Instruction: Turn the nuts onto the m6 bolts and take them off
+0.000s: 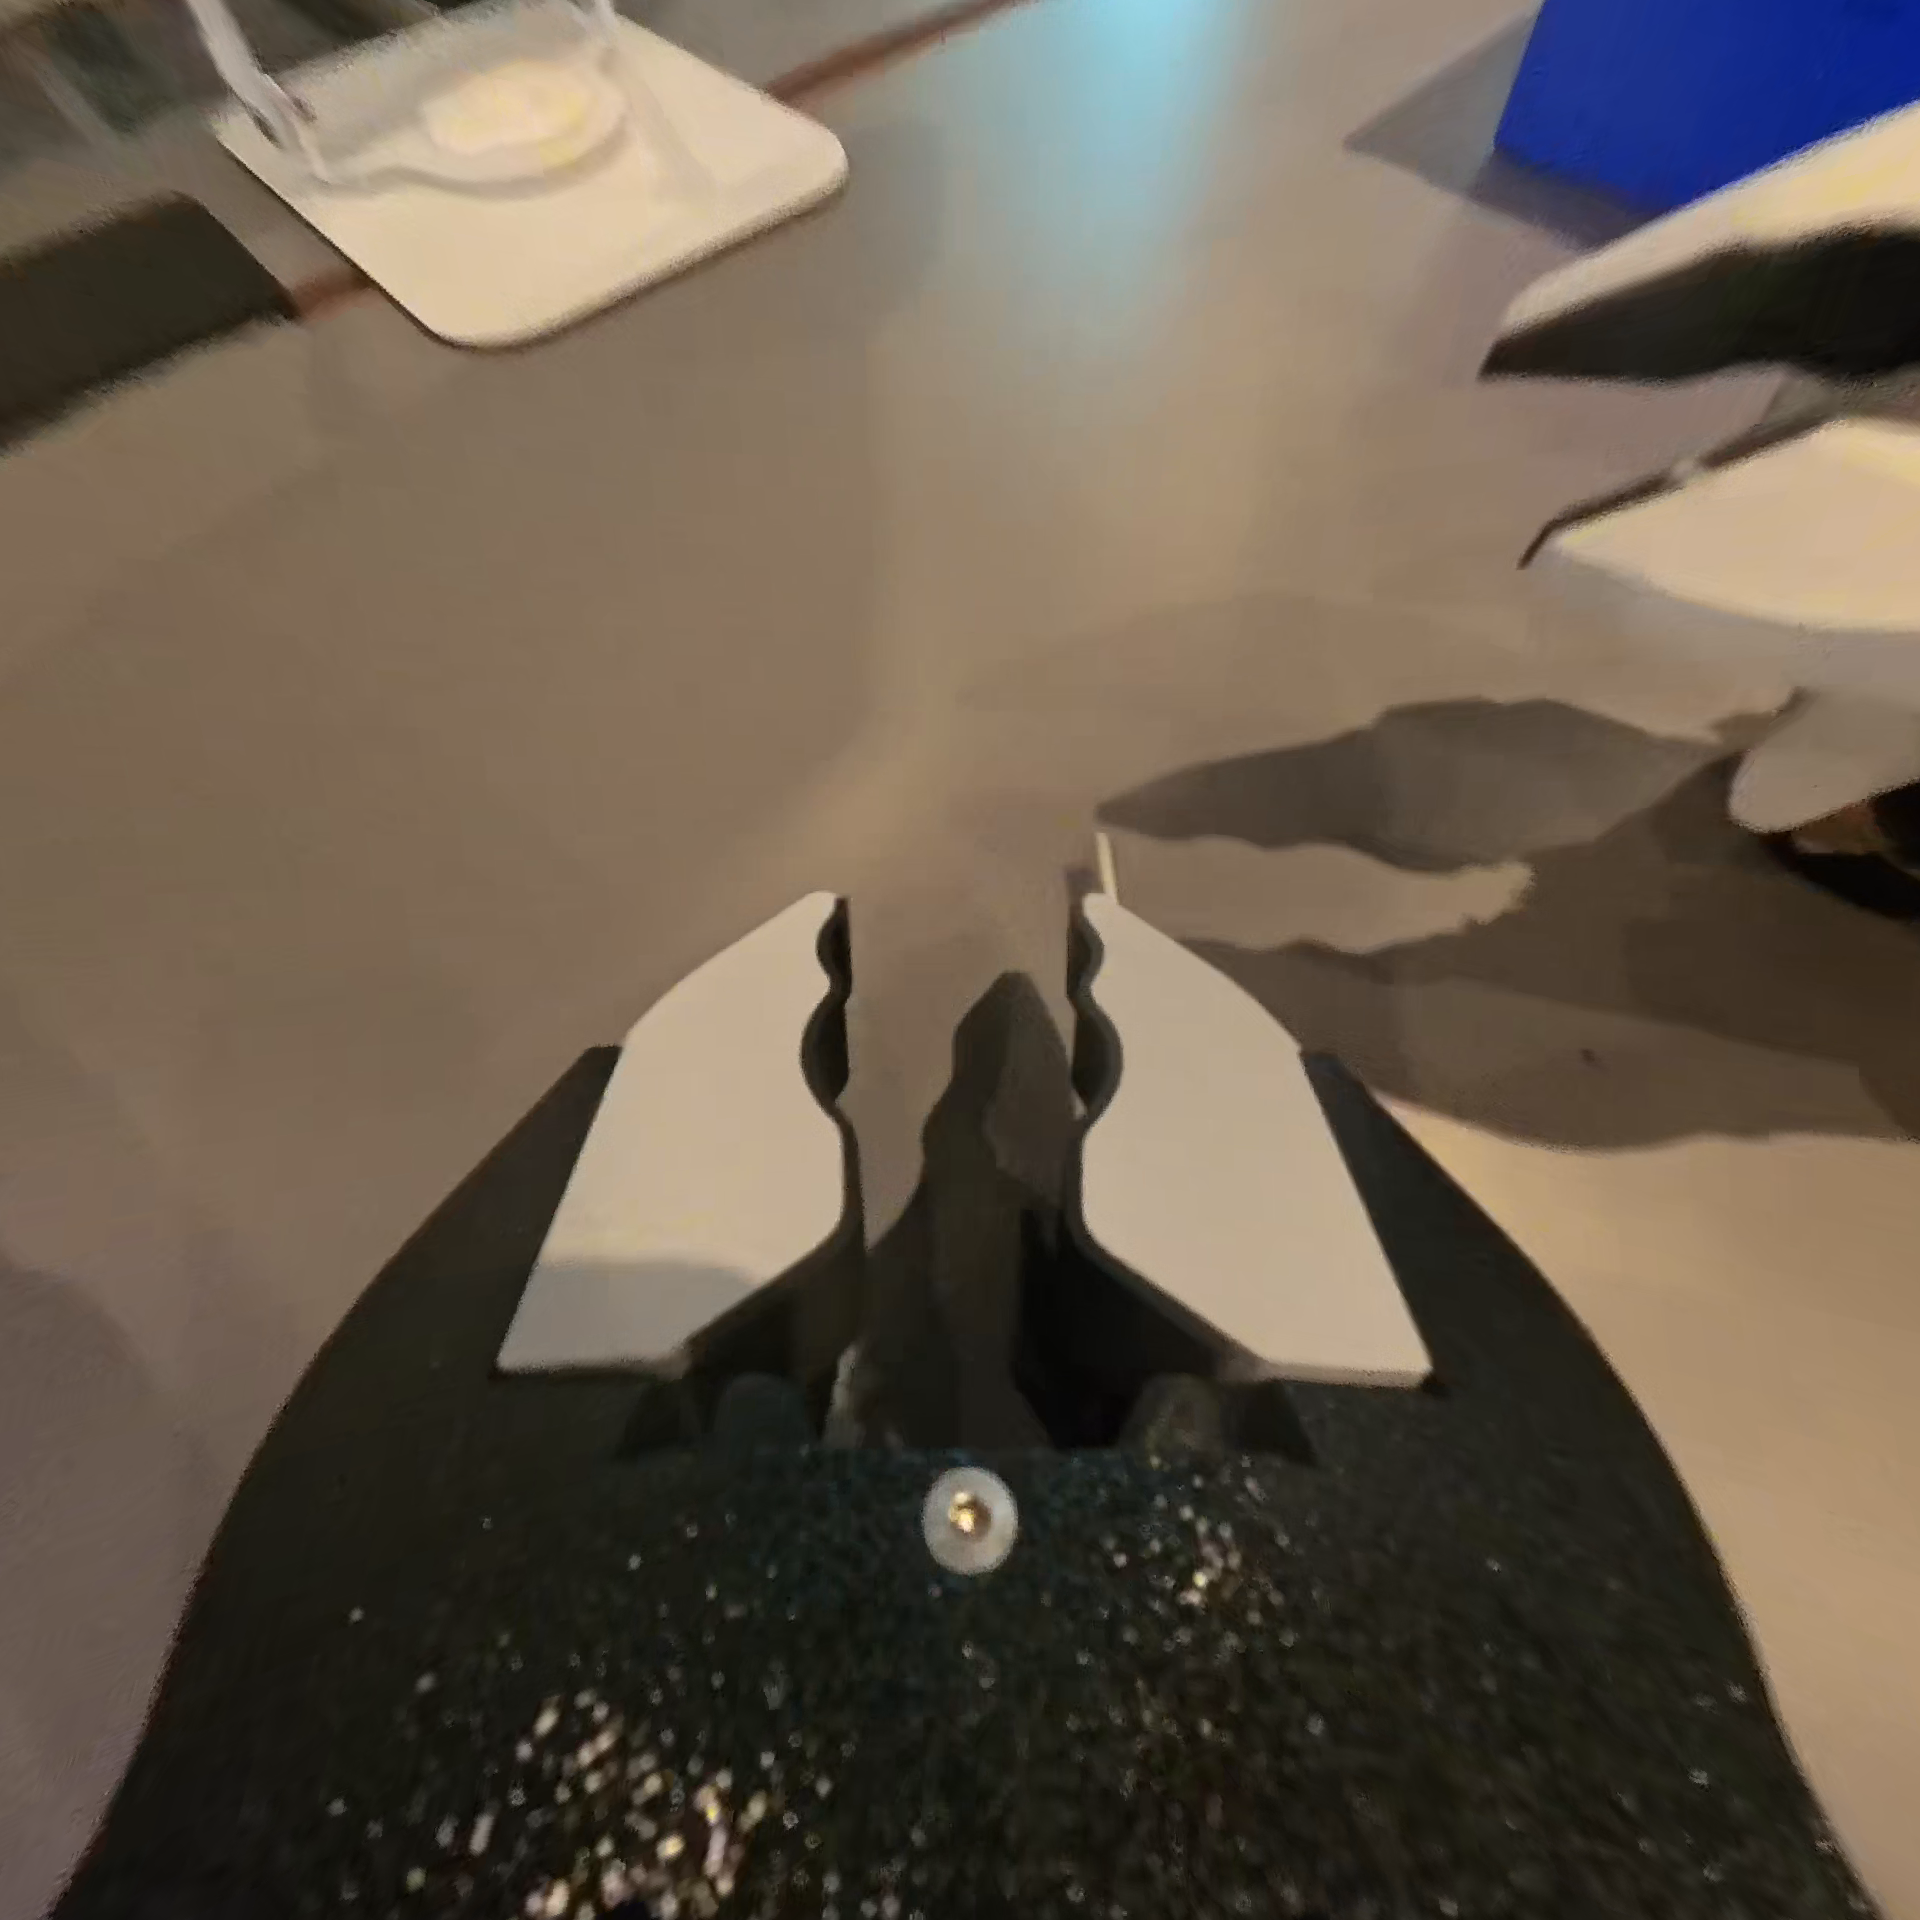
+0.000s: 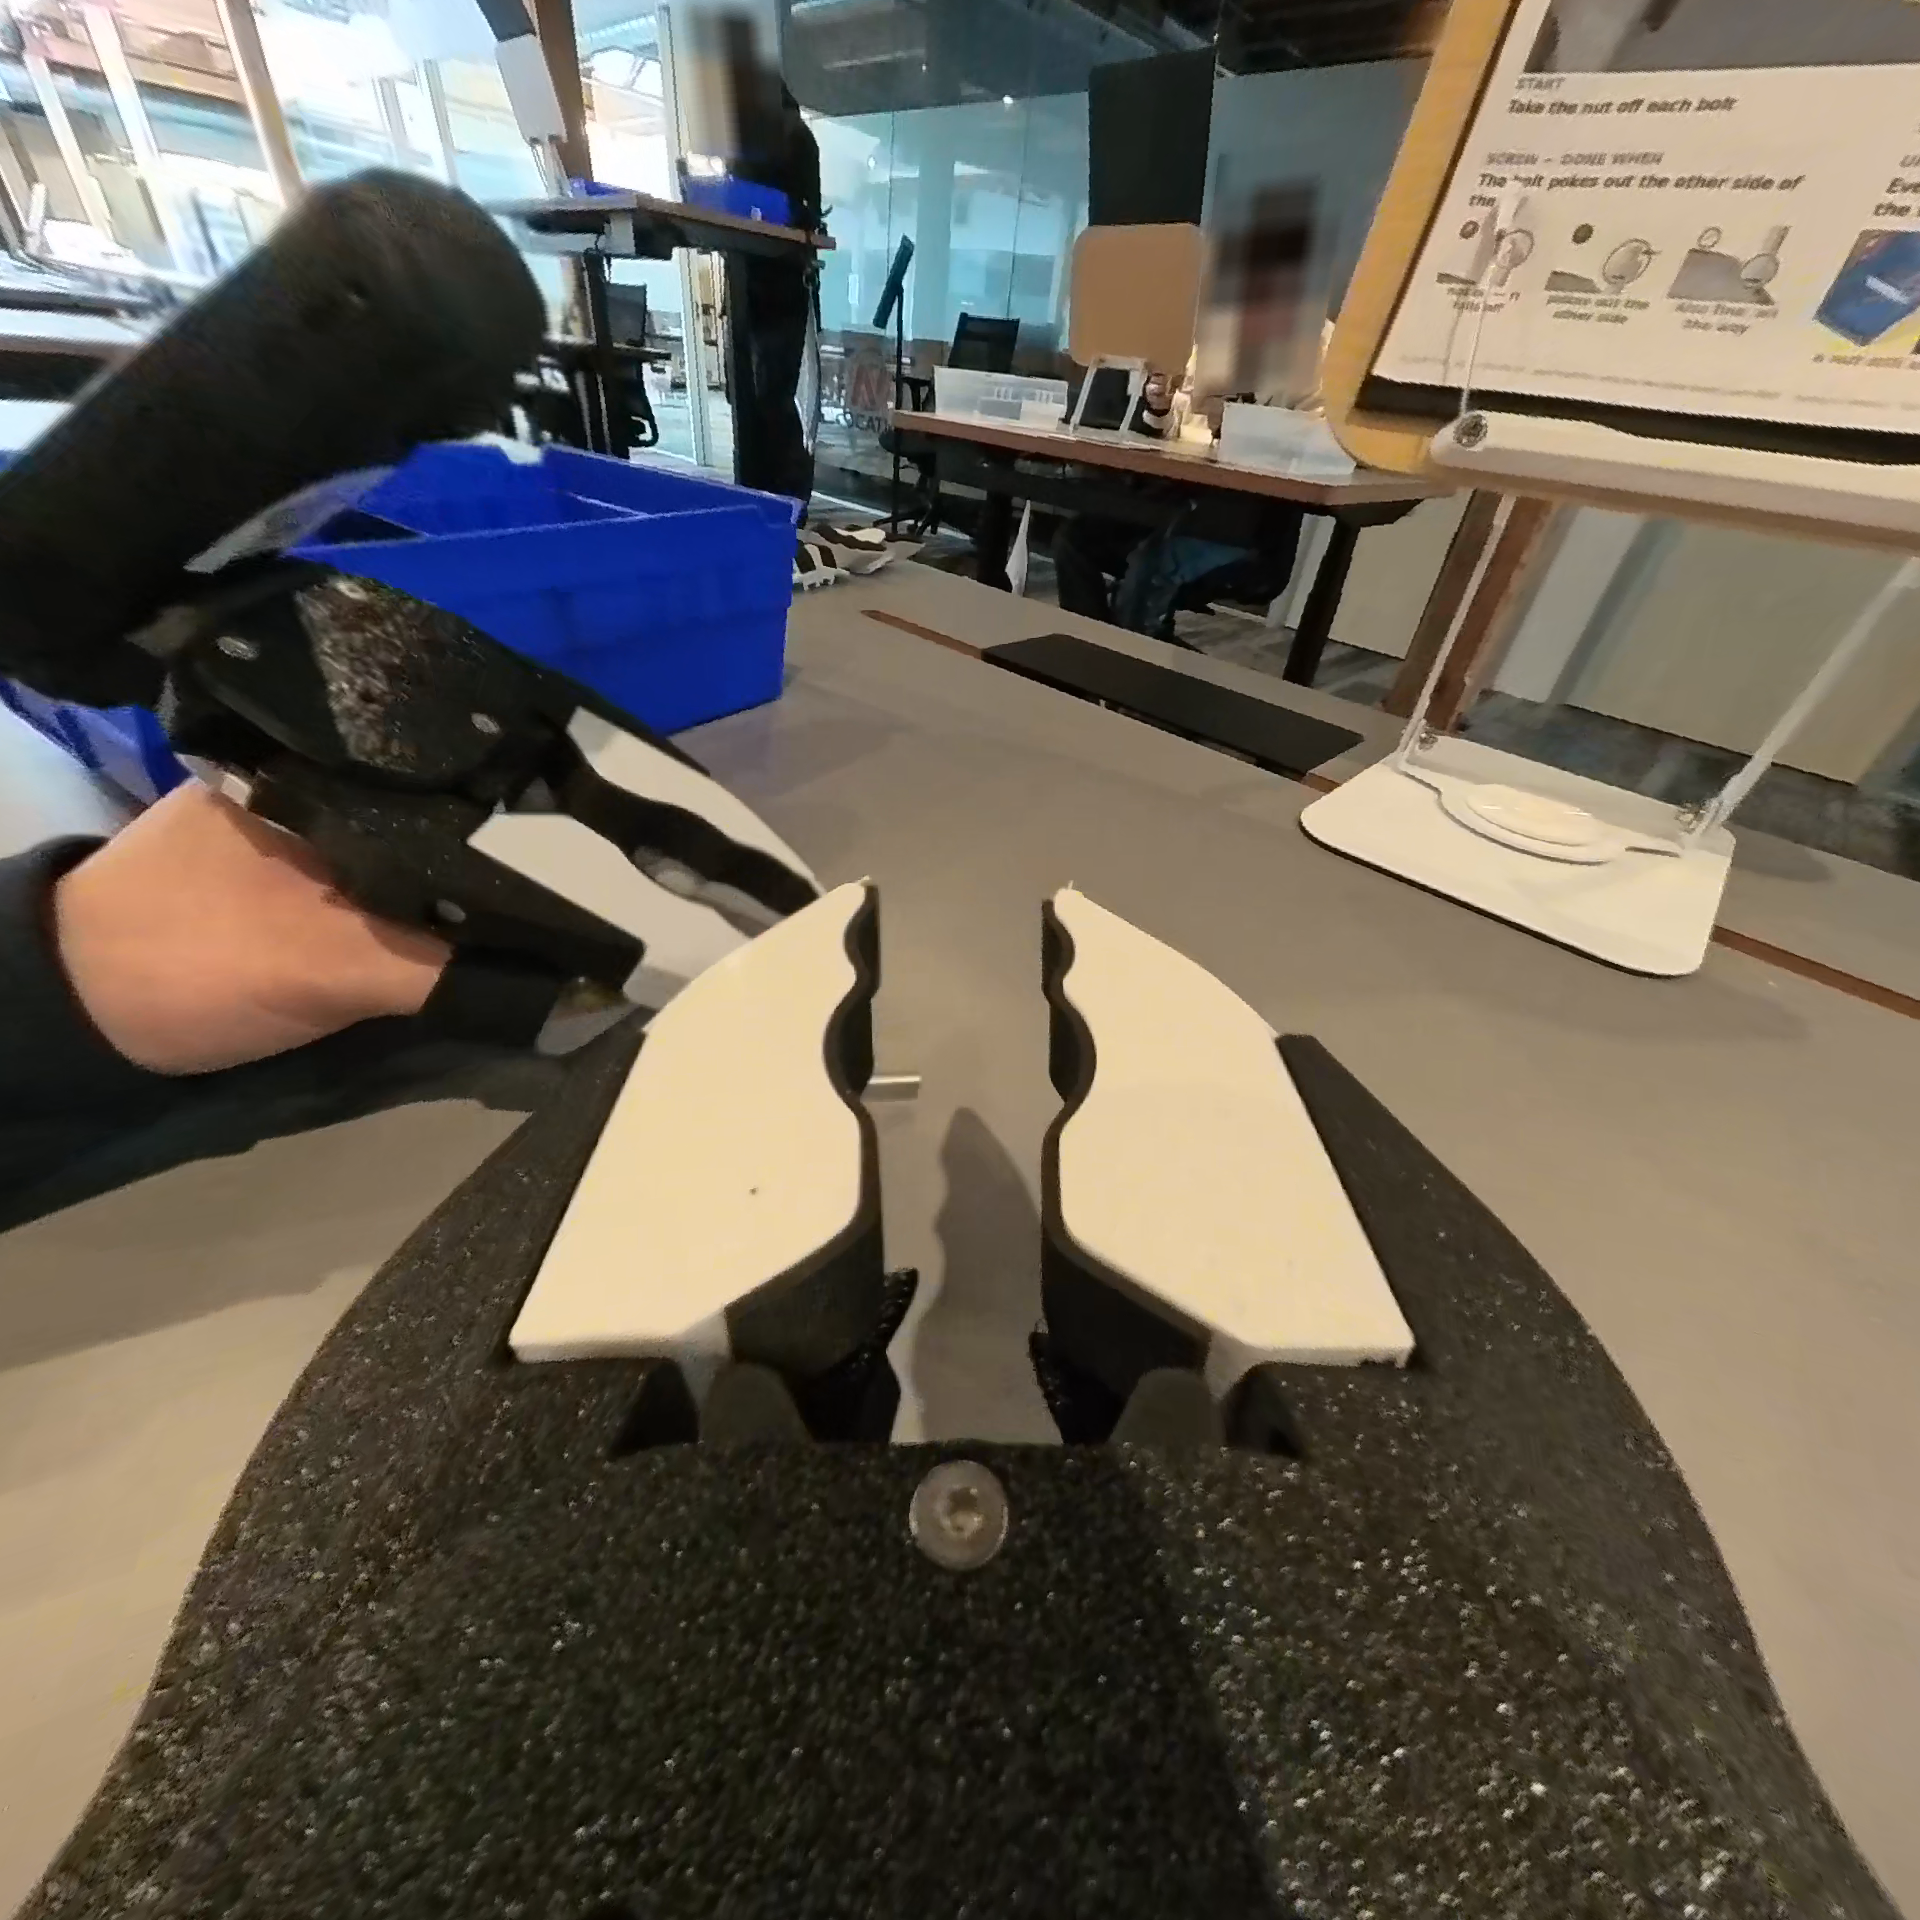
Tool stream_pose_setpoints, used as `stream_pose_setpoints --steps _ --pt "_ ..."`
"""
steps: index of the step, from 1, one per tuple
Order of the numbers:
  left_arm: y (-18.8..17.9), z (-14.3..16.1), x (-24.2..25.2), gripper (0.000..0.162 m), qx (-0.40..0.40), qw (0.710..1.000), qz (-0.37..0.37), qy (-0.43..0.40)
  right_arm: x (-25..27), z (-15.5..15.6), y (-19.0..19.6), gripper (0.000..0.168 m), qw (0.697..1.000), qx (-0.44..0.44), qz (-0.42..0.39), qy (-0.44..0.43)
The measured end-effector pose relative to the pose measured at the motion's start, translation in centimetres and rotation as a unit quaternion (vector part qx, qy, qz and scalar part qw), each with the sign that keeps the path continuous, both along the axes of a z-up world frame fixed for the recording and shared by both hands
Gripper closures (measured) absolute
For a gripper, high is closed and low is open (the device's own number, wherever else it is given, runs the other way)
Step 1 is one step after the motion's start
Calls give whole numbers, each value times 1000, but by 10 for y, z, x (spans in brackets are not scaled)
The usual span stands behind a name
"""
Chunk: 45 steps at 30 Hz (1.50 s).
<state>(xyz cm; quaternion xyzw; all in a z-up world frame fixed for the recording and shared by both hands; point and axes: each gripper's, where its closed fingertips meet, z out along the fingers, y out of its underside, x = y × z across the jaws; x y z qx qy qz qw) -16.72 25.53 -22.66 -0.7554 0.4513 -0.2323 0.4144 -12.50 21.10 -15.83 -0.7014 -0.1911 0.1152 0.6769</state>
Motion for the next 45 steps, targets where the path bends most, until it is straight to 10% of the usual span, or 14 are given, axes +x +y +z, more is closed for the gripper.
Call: stream_pose_setpoints --steps 12,25,35,45 --pt "12 63 -23 109 151 976 68 -144 3 1 1 137 1000 2 -4 9" --pt "9 59 -29 113 161 975 82 -127 -1 1 0 133 1000 2 10 11" --pt "62 54 -62 156 219 938 268 -23 -80 40 -34 37 996 0 65 60" --pt "59 48 -53 159 235 940 248 8 -103 37 -28 24 999 -11 -10 30"
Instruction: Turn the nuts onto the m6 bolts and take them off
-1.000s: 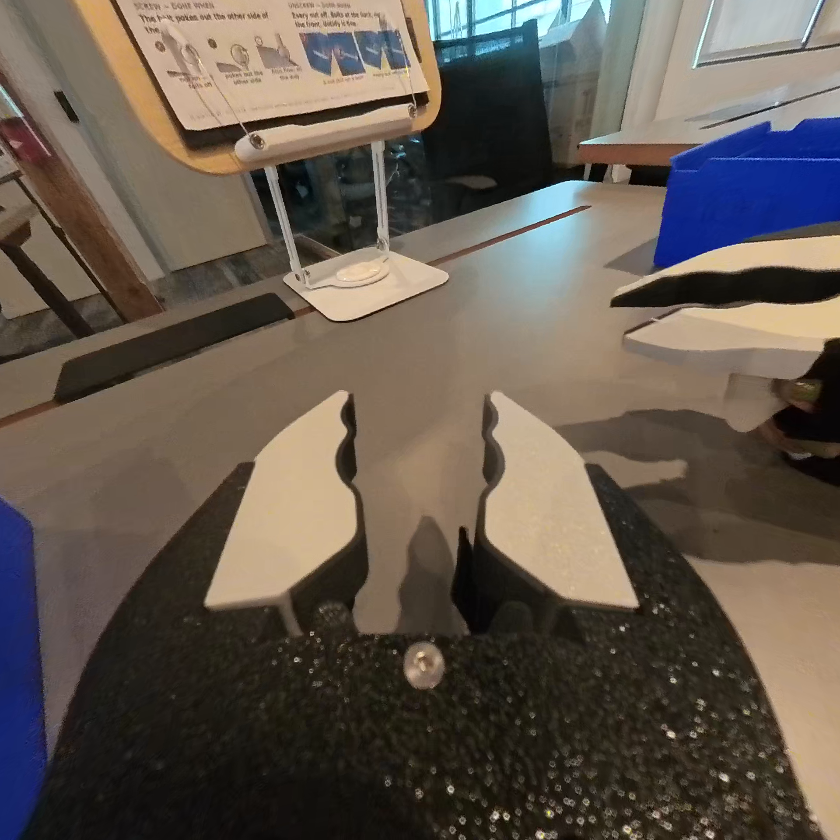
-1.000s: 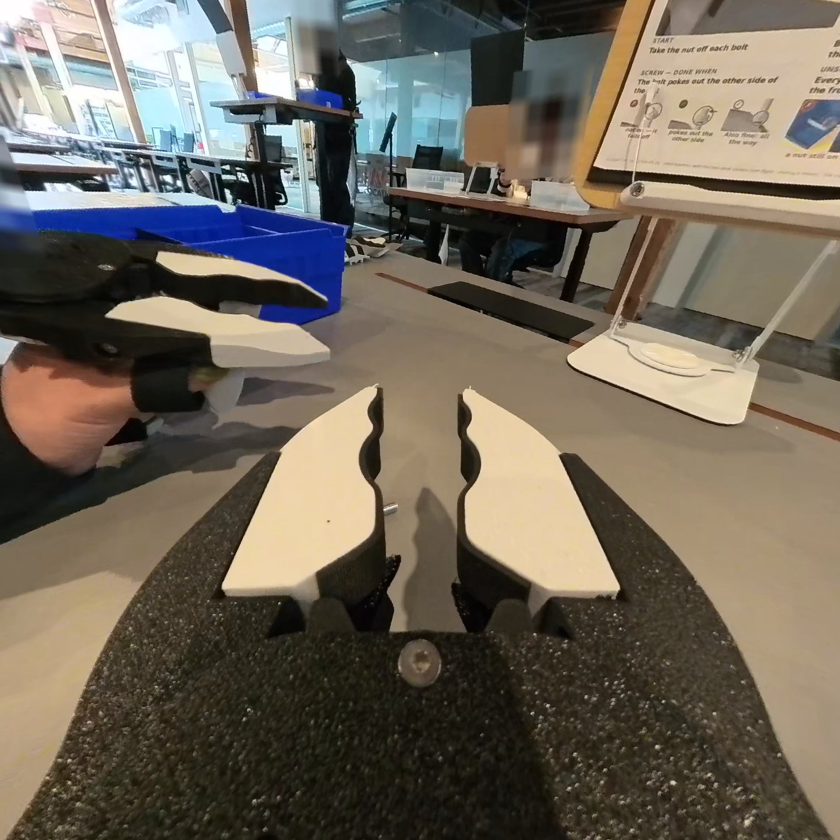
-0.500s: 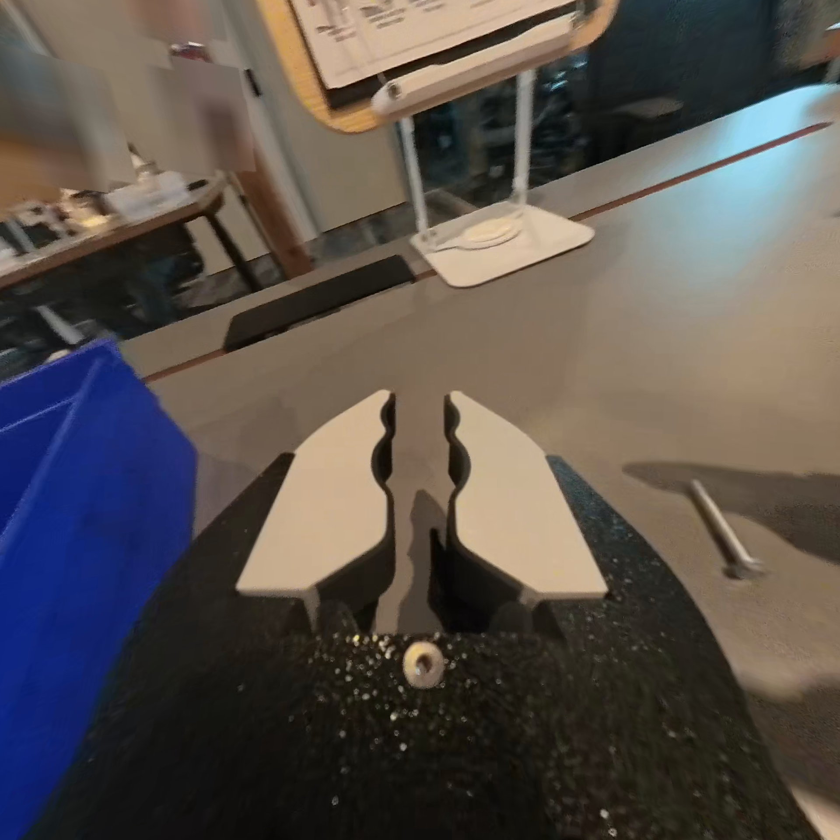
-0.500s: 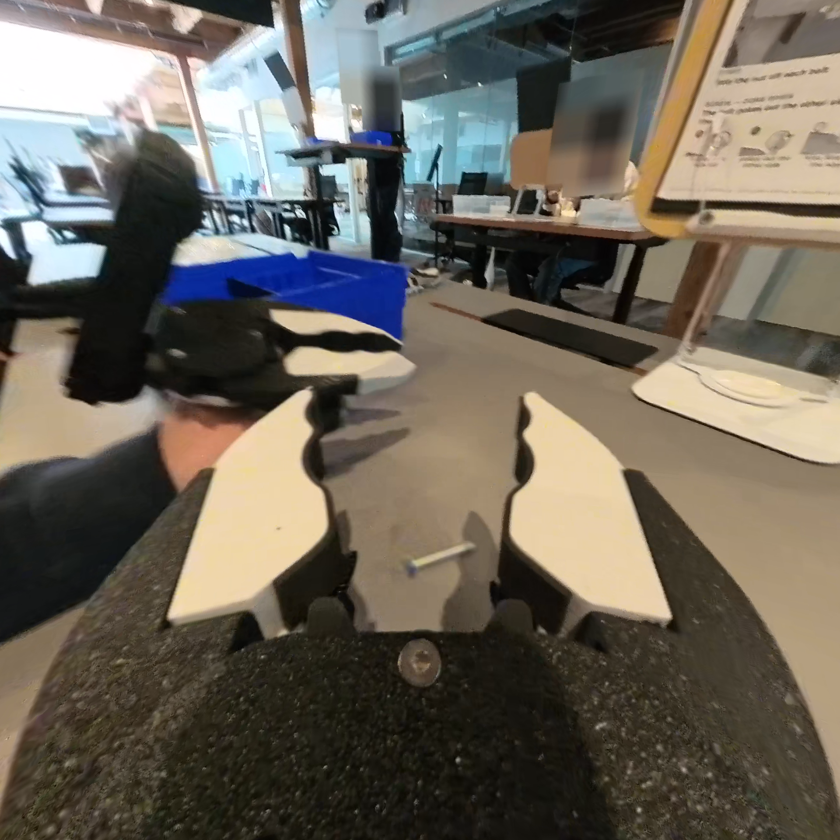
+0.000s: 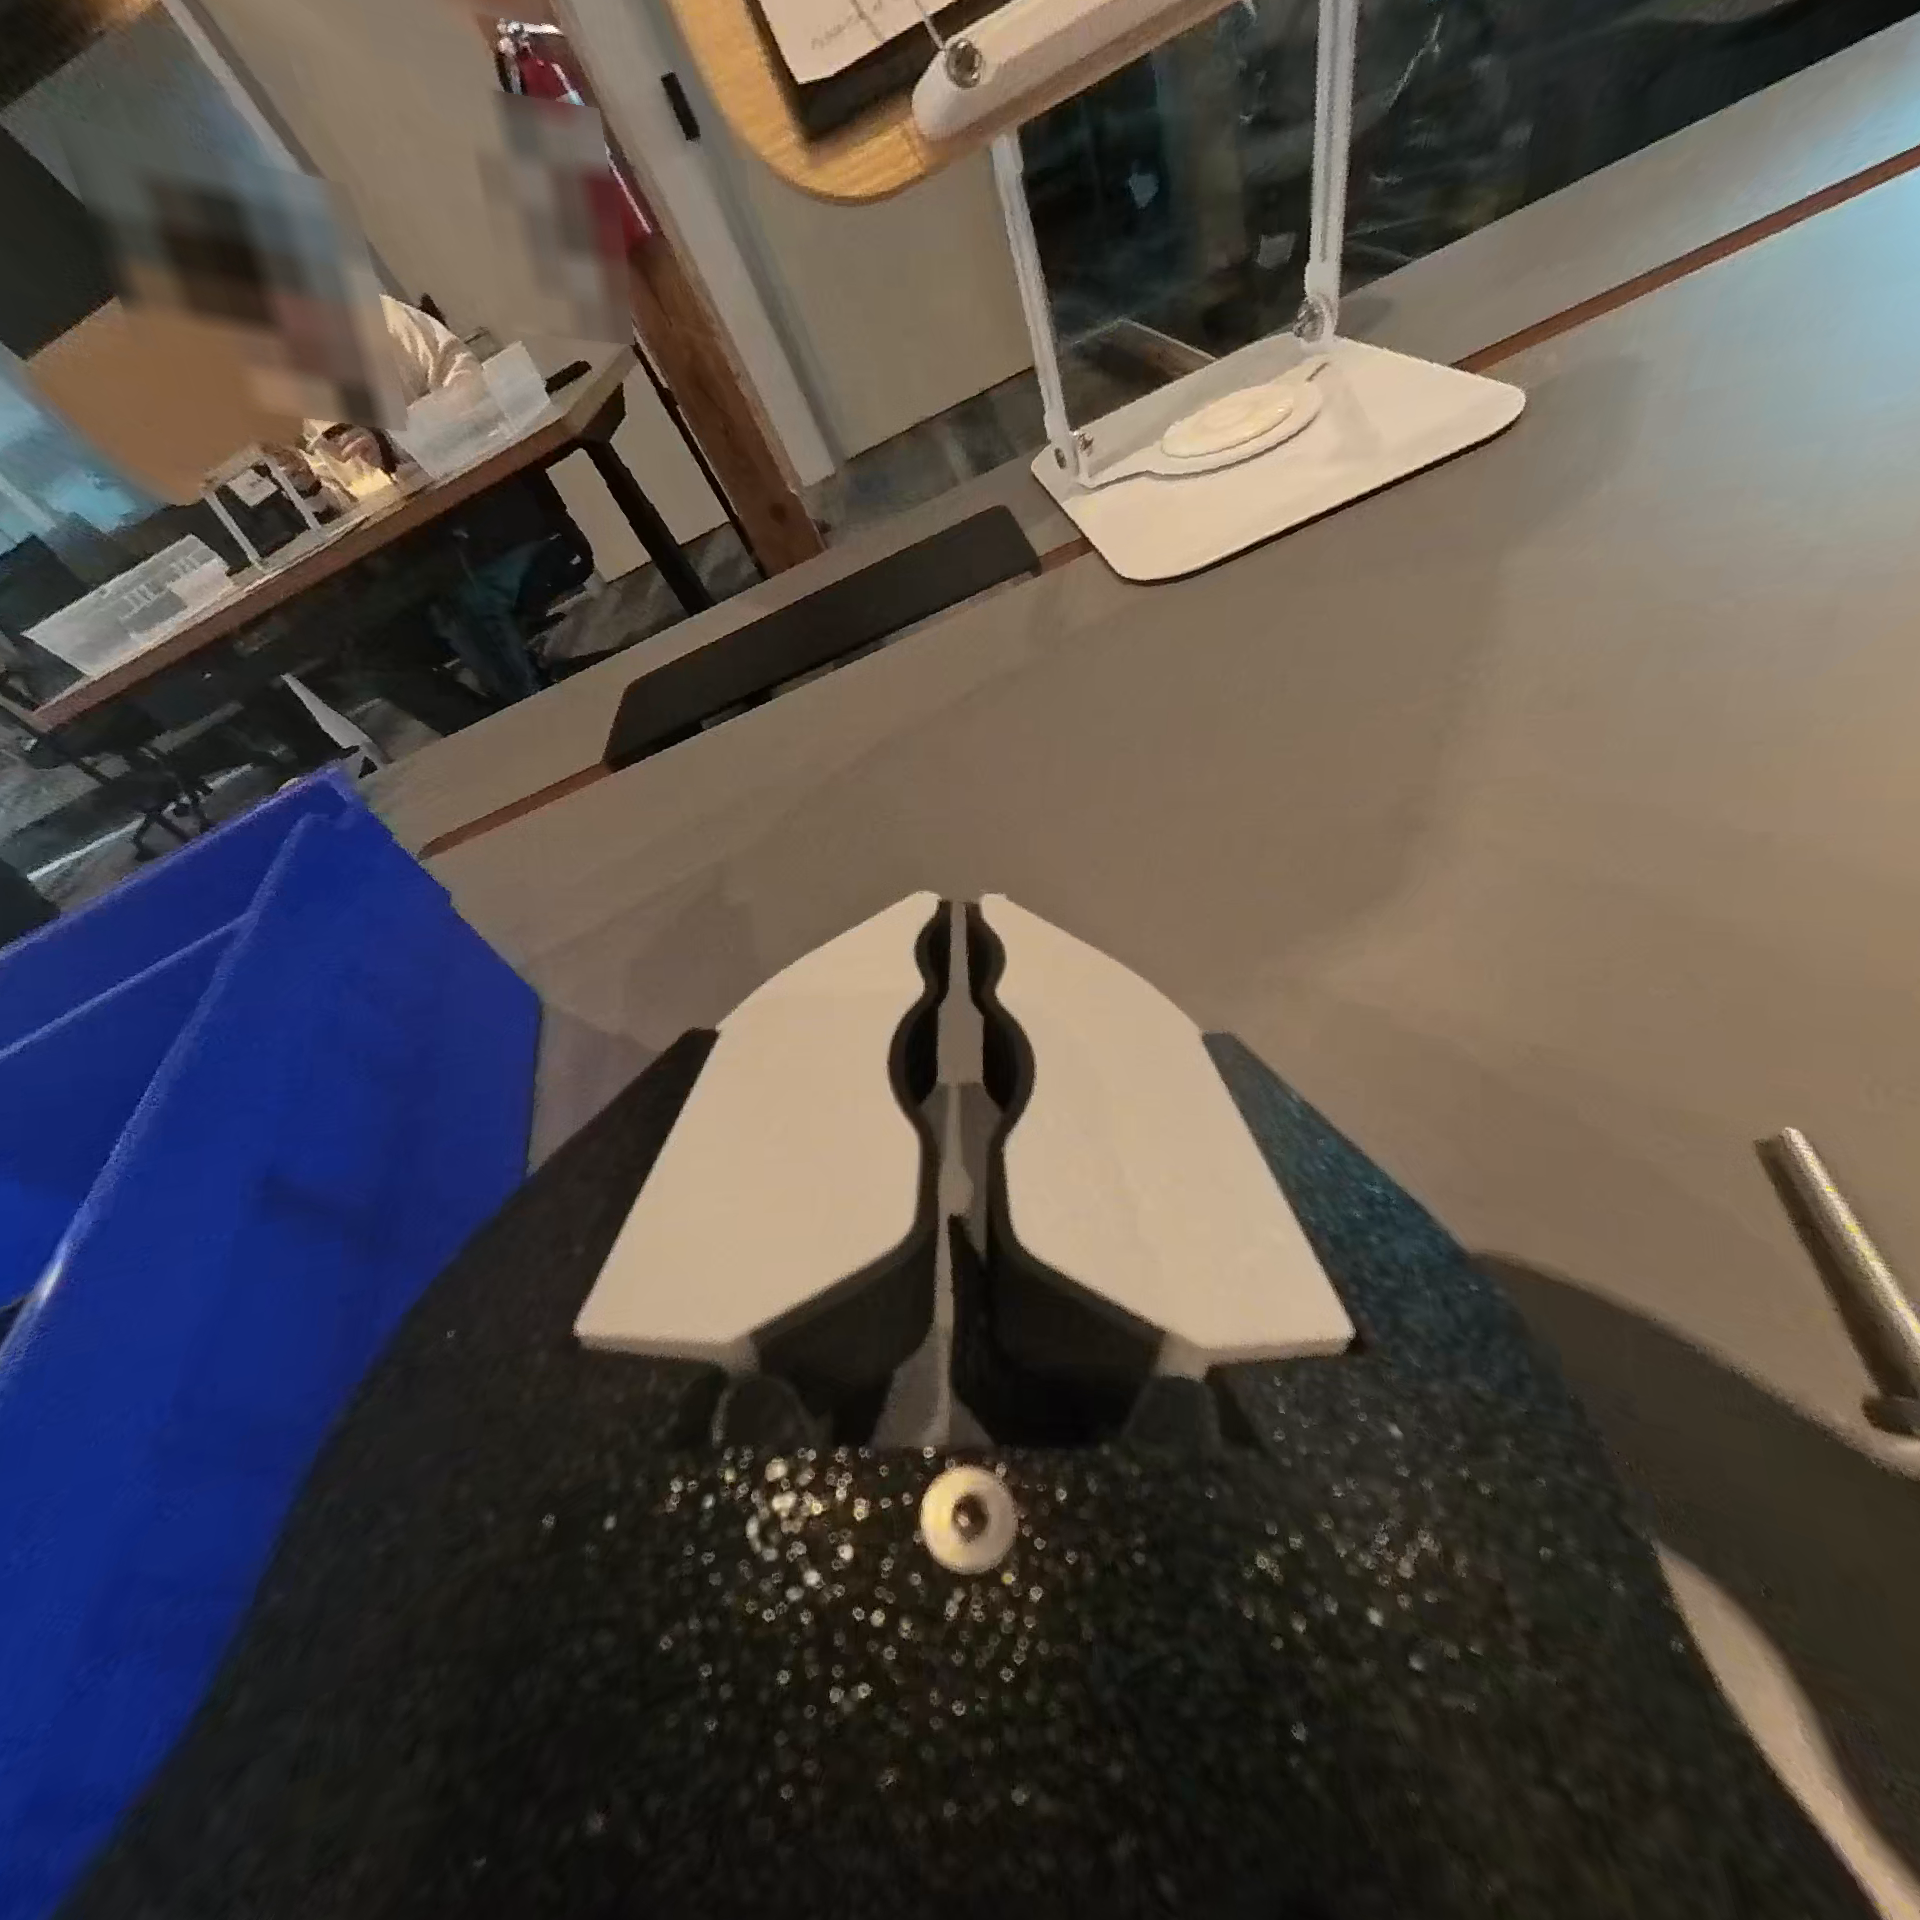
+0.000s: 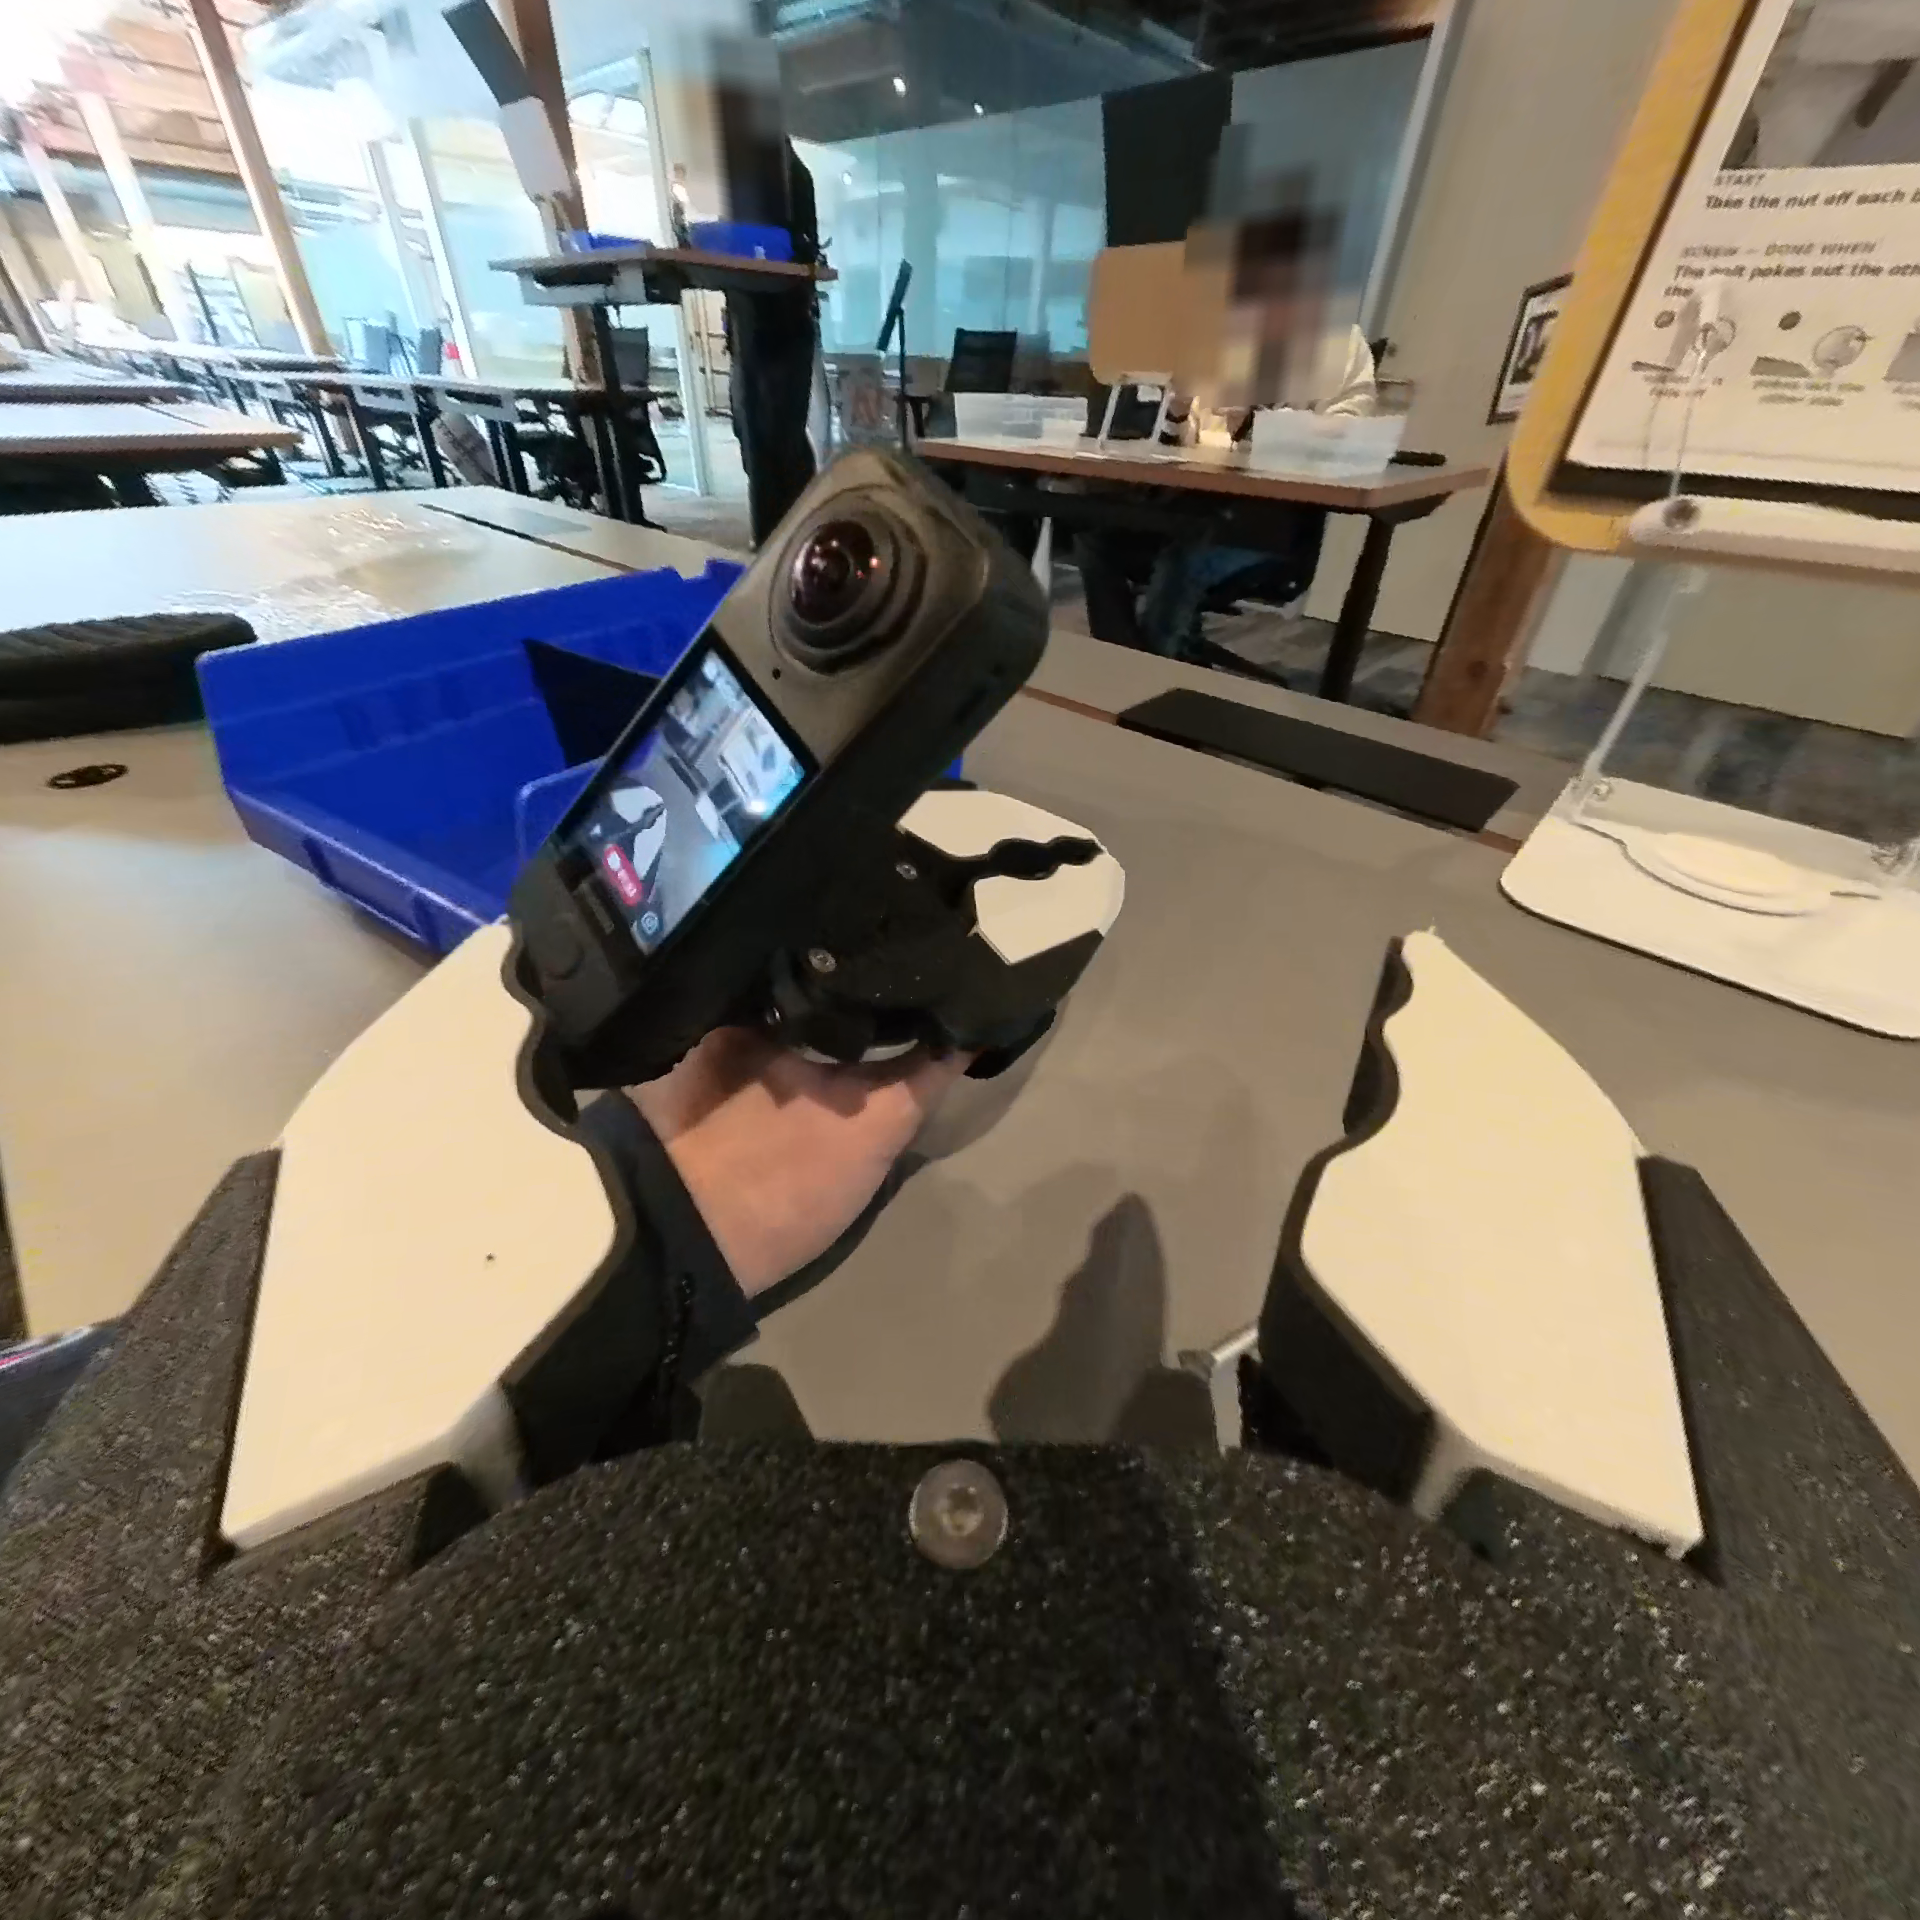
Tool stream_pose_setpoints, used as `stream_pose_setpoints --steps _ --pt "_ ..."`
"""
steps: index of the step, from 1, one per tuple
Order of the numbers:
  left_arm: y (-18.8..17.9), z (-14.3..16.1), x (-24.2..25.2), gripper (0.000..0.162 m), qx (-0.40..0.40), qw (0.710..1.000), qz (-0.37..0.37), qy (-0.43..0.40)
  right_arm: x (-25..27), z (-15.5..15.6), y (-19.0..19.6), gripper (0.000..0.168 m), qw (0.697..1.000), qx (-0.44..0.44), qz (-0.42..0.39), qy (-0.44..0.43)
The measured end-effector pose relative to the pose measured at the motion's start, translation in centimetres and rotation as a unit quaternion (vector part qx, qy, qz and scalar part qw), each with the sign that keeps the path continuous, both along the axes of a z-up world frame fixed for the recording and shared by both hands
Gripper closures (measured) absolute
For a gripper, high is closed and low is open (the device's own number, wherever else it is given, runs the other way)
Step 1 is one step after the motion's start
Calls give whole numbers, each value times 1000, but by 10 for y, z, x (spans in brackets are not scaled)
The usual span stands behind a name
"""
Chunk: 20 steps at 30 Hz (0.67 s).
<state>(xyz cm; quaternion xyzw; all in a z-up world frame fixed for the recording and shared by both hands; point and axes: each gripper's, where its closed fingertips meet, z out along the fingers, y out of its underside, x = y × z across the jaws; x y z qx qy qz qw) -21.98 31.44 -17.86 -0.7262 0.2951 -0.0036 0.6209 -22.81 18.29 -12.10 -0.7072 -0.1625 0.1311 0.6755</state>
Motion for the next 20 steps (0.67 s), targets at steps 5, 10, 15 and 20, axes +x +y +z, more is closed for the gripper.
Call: stream_pose_setpoints --steps 5,10,15,20 --pt "-2 -1 2 153 8 1000 -4 15 3 -7 3 25 1000 -15 -23 -15" --pt "1 -7 2 125 -4 1000 -2 27 7 -8 4 25 998 -29 -49 -27" --pt "-4 -9 8 106 -7 998 -26 52 10 -4 1 24 997 -38 -60 -38" --pt "-5 -13 10 105 -6 995 -37 98 16 -5 0 26 996 -46 -64 -35"
